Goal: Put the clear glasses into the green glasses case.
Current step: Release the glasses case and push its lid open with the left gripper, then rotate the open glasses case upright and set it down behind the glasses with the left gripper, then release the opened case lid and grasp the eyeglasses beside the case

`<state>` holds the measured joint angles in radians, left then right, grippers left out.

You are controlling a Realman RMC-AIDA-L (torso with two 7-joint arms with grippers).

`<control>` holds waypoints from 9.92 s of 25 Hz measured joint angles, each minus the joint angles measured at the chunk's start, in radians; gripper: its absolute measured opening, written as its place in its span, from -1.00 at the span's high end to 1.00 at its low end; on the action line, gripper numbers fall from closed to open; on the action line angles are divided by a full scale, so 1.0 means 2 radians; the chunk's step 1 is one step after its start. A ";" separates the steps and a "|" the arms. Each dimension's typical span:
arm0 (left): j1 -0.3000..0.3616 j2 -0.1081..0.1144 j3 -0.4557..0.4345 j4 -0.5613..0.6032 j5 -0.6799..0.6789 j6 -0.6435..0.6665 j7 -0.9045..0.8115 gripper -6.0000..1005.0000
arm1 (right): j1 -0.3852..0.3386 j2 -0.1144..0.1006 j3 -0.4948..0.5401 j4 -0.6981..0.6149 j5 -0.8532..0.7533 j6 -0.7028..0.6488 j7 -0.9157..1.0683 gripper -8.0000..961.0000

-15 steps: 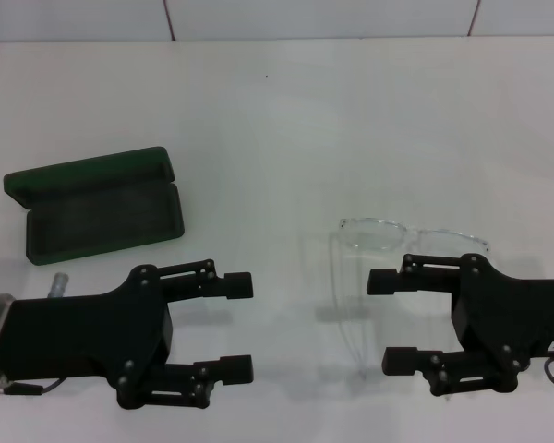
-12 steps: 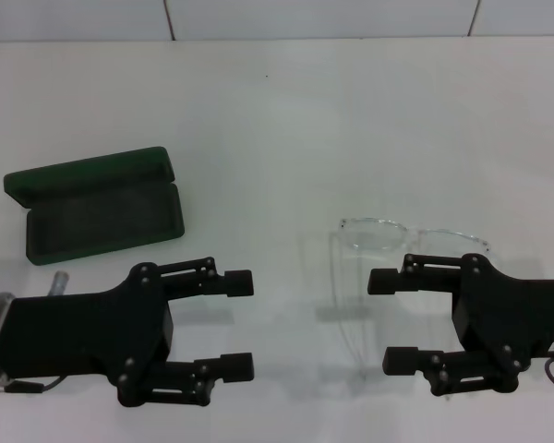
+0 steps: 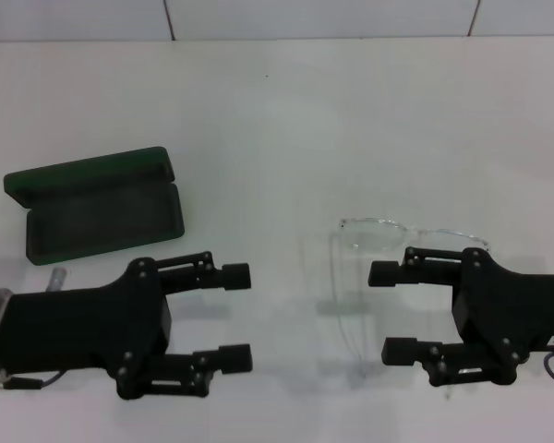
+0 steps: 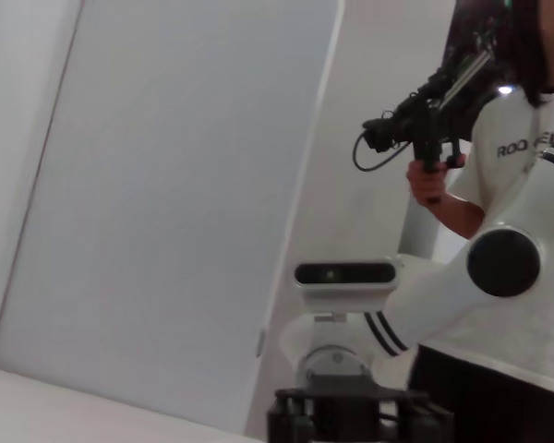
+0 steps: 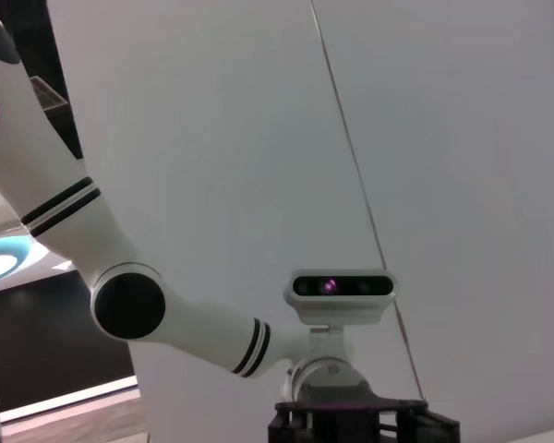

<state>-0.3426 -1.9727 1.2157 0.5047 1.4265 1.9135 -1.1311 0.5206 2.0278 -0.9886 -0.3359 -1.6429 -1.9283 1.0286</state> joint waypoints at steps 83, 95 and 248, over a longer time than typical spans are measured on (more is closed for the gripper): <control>-0.201 -0.017 0.019 0.308 0.704 -0.230 -0.483 0.02 | -0.082 -0.010 0.117 0.002 0.015 0.064 -0.013 -0.45; -0.200 -0.025 0.032 0.343 0.704 -0.203 -0.482 0.57 | -0.084 -0.011 0.118 0.013 0.019 0.102 -0.017 -0.39; -0.216 -0.061 0.353 0.476 0.617 -0.328 -0.631 0.16 | -0.130 -0.006 0.385 -0.553 -0.297 -0.088 0.390 0.75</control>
<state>-0.7747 -2.0952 1.9210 1.4567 2.6599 1.2575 -2.3932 0.2614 2.0156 -0.2178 -1.4411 -2.2360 -2.1050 1.8080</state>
